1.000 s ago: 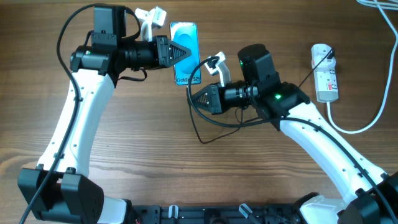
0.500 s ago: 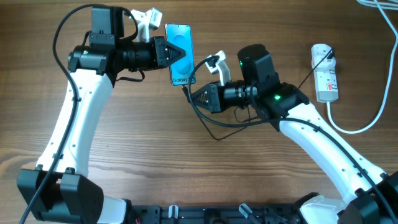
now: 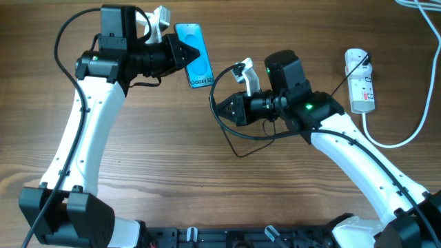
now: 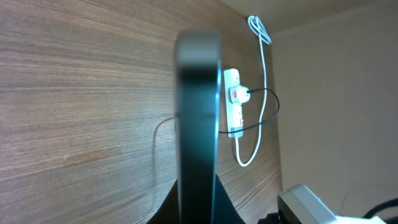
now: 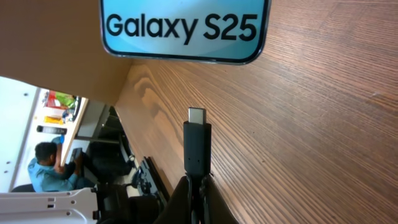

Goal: Plug charger to phone and switch on socket
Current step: 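Align the USB-C plug under the phone's bottom port with the right gripper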

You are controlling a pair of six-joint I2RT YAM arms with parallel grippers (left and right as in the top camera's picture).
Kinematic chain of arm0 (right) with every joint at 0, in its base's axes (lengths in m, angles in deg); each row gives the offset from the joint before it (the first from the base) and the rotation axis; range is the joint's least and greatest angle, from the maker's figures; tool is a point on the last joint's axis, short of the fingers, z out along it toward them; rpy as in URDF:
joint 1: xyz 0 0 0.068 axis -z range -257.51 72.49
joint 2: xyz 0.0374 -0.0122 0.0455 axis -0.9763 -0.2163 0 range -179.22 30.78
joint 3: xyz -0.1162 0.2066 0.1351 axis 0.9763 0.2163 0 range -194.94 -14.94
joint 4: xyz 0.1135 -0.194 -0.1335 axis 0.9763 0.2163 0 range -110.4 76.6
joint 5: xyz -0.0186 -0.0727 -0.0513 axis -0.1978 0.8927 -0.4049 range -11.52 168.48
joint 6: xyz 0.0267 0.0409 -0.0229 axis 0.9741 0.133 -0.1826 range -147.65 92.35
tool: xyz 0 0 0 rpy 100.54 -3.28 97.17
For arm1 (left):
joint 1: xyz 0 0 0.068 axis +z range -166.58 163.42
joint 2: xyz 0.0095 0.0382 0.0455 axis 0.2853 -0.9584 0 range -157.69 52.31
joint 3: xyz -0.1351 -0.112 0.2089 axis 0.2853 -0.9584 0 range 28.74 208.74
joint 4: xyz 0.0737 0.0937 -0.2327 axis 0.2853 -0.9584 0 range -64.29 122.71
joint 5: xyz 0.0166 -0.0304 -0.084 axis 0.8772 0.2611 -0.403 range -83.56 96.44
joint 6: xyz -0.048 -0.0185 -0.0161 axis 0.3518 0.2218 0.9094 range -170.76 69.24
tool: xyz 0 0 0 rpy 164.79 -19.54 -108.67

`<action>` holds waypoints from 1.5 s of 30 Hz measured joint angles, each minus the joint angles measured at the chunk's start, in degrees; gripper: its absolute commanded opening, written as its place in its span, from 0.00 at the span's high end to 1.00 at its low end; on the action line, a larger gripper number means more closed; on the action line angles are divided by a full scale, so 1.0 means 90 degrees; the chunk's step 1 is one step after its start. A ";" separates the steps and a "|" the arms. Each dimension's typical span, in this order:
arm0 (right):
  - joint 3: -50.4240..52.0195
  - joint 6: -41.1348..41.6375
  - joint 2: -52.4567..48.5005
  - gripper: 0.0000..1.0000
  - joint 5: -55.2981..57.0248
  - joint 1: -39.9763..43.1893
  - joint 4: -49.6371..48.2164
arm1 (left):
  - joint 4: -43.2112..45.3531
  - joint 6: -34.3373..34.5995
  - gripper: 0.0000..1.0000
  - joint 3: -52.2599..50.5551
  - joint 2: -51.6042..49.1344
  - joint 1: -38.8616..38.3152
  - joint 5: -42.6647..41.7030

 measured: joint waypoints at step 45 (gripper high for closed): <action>0.0002 0.0991 0.0000 0.96 -0.0384 0.0000 -0.1870 | 0.1195 0.0476 0.96 -0.0012 0.0000 0.0410 -0.1783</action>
